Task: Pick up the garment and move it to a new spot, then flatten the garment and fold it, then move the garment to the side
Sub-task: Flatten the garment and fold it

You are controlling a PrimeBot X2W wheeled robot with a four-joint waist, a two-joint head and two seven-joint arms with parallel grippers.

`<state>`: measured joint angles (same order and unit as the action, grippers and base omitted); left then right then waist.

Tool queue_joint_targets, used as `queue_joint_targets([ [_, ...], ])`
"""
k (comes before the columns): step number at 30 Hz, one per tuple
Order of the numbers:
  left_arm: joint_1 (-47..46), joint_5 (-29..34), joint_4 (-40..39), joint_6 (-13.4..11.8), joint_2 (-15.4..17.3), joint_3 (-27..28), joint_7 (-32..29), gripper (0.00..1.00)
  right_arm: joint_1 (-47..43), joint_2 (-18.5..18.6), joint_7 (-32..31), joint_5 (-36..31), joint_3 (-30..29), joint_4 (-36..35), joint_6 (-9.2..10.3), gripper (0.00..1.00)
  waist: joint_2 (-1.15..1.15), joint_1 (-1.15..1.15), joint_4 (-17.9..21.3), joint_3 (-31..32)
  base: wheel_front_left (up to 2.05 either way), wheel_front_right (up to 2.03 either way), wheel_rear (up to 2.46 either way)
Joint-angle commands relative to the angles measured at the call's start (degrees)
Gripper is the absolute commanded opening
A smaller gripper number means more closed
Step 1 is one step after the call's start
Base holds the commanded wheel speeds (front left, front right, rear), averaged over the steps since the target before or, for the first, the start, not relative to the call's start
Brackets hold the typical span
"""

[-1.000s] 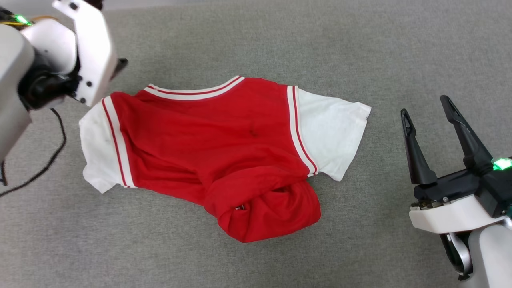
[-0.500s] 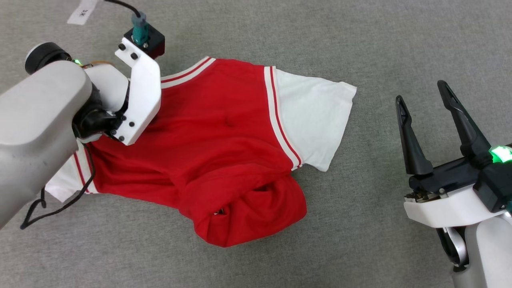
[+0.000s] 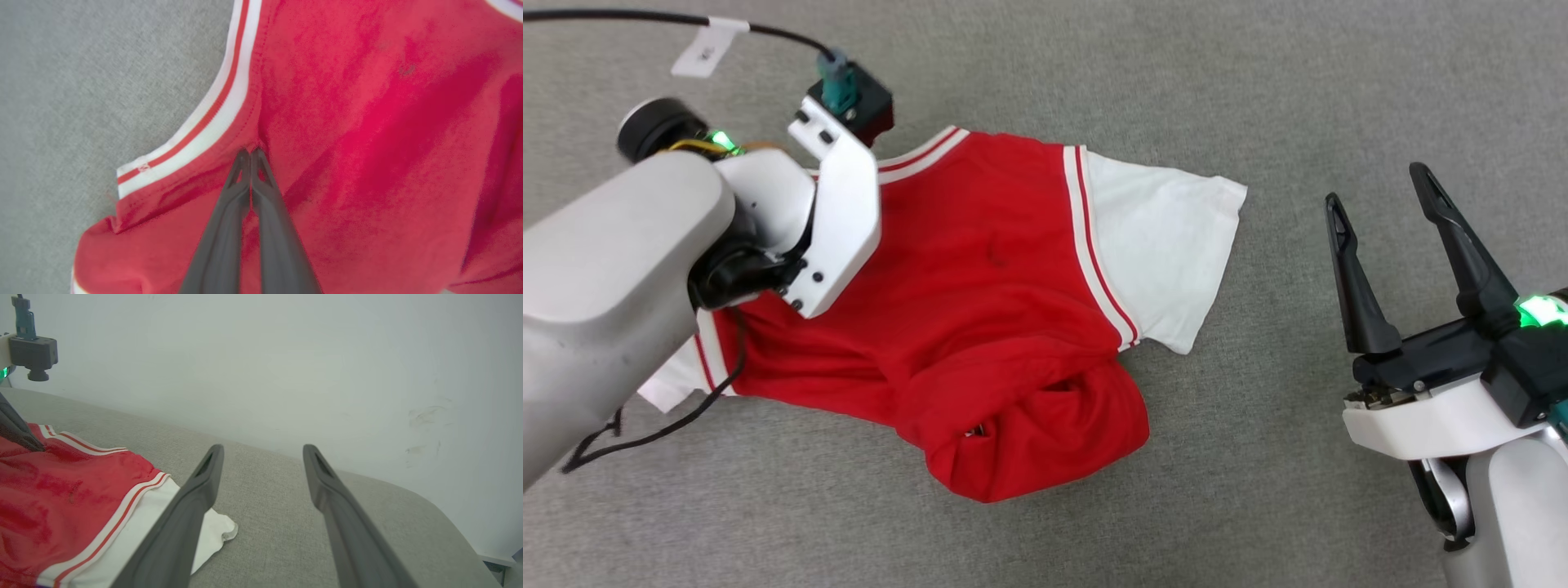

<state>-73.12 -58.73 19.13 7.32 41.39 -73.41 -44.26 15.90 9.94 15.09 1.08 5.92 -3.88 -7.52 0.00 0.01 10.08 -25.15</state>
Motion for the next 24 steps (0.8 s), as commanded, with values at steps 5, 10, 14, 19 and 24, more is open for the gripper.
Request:
queue_joint_targets([
  [5,-3.54,-1.69,-4.14,0.1,-0.71,0.29,5.3,0.0,-0.78,0.46,0.11,0.36,-0.19,0.42,0.06,1.0,0.0,-0.01,-1.09,2.94,0.0,0.0,0.0],
  [10,-5.69,-1.01,-7.82,0.1,-3.81,0.11,8.4,0.0,-0.75,0.53,0.11,0.65,0.0,-0.01,0.06,1.0,0.0,-0.01,-0.51,2.9,0.0,0.0,0.0],
  [14,-6.12,0.18,-8.59,0.06,-7.39,0.08,10.68,0.0,-0.21,0.25,0.11,0.96,-0.13,-0.45,0.06,1.0,0.0,-0.01,0.46,1.23,0.0,0.0,0.0],
  [19,-1.08,3.43,-8.63,0.06,-11.88,-0.02,8.23,0.0,0.47,-0.46,0.11,1.01,-0.56,-0.17,0.06,1.0,0.0,-0.01,1.77,-0.9,0.0,0.0,0.0],
  [24,5.45,6.87,-9.51,0.06,-13.98,0.05,2.46,0.0,1.27,-1.15,0.11,0.88,-0.48,0.14,0.06,1.0,0.0,-0.01,2.82,-2.13,0.0,0.0,0.0],
])
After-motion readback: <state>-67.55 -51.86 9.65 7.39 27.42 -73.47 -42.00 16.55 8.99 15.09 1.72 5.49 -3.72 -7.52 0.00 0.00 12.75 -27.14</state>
